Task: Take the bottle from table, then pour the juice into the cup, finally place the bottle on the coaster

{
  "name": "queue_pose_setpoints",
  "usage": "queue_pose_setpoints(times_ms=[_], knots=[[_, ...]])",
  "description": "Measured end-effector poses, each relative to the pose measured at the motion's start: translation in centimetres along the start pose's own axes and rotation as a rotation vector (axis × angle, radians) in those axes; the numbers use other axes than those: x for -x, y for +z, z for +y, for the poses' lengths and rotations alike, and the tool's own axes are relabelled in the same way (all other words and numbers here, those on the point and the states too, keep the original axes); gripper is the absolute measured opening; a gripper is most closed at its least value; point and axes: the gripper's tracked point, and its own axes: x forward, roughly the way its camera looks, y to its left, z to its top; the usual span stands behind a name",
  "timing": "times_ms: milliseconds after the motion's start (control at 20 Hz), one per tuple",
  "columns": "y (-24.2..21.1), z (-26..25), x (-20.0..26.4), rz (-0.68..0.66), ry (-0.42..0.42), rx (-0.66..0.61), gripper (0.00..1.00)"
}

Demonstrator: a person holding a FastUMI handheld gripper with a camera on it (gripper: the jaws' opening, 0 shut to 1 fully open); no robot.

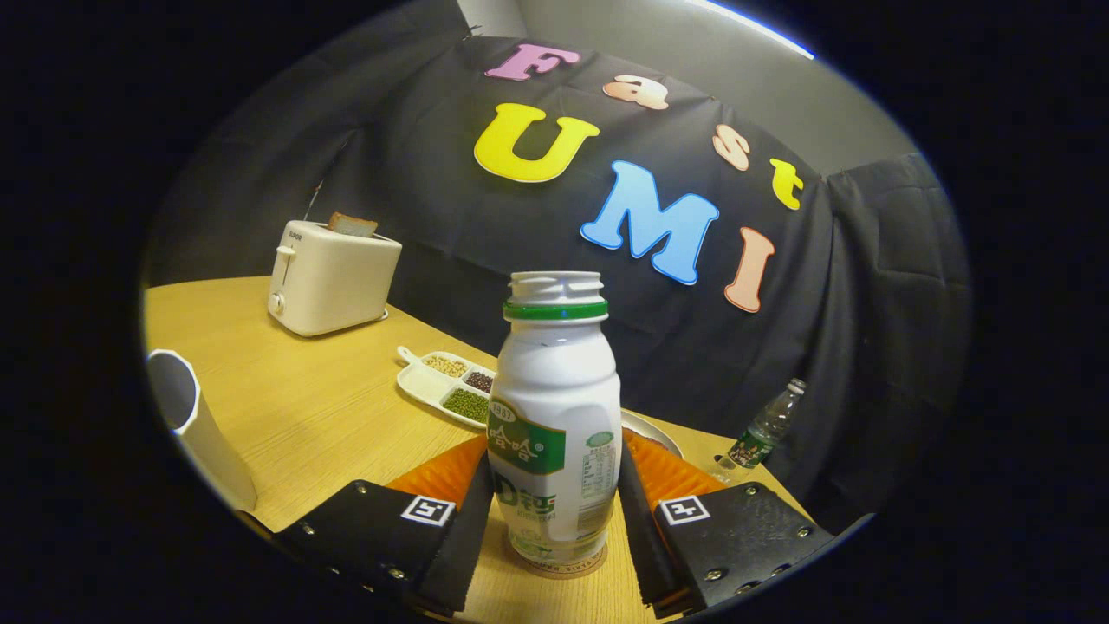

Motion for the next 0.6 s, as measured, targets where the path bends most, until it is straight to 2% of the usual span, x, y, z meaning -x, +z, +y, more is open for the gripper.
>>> queue_pose_setpoints(times_ms=[600], knots=[[-2.1,-2.5,-1.6,-0.009,0.009,-0.214,0.71]])
